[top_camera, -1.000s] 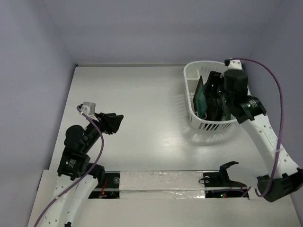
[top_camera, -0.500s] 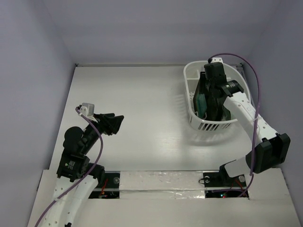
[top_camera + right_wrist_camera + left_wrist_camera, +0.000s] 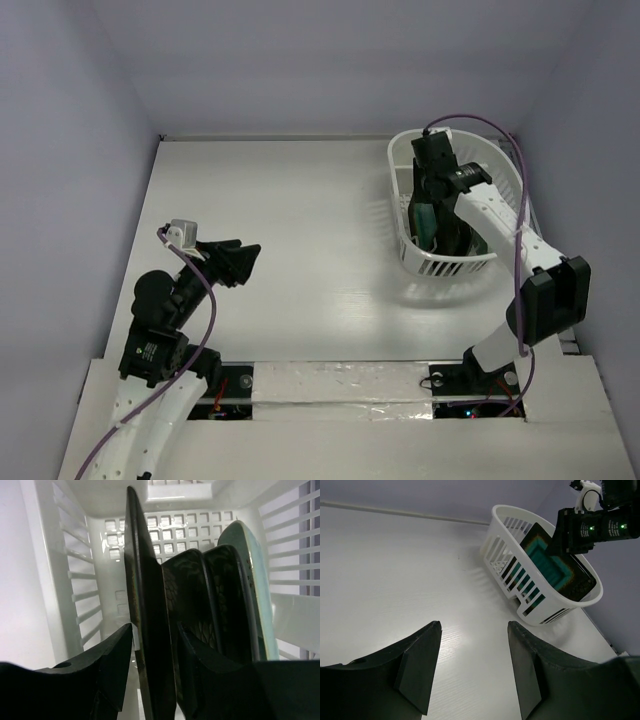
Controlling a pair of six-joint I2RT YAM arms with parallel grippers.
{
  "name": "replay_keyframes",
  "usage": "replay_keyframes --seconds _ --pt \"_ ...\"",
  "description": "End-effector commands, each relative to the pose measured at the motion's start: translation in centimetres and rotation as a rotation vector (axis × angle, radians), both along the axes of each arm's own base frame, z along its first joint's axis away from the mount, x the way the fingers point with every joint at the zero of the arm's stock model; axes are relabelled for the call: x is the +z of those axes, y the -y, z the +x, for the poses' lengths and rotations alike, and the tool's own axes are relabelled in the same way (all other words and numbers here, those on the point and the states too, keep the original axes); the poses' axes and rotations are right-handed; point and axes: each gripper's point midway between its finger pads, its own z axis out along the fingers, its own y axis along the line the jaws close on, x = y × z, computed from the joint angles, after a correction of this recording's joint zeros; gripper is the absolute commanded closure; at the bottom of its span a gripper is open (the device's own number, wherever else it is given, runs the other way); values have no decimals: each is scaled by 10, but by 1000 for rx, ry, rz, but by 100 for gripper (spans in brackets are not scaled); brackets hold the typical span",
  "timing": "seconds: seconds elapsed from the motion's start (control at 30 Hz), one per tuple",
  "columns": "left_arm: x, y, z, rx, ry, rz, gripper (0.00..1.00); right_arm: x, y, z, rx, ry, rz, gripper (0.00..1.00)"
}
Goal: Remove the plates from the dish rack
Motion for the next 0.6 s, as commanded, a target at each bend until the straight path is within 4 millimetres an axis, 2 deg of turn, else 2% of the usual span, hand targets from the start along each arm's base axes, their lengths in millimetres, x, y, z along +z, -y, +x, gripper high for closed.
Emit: replay_keyframes --seconds 0.0,0.23,0.27,0.43,0.57 --pt "12 0 -1 0 49 -14 47 14 2 2 -15 16 -61 54" --pt "14 0 -2 -2 58 -17 47 15 0 -1 -36 -12 -173 59" --pt "14 0 -2 -3 58 -17 47 21 6 -2 -56 -7 -199 59" --pt "14 1 -3 -11 61 -15 47 31 1 -4 -59 -2 -244 64" --pt "15 2 -5 -19 65 -17 47 27 6 -5 -82 -22 -282 66"
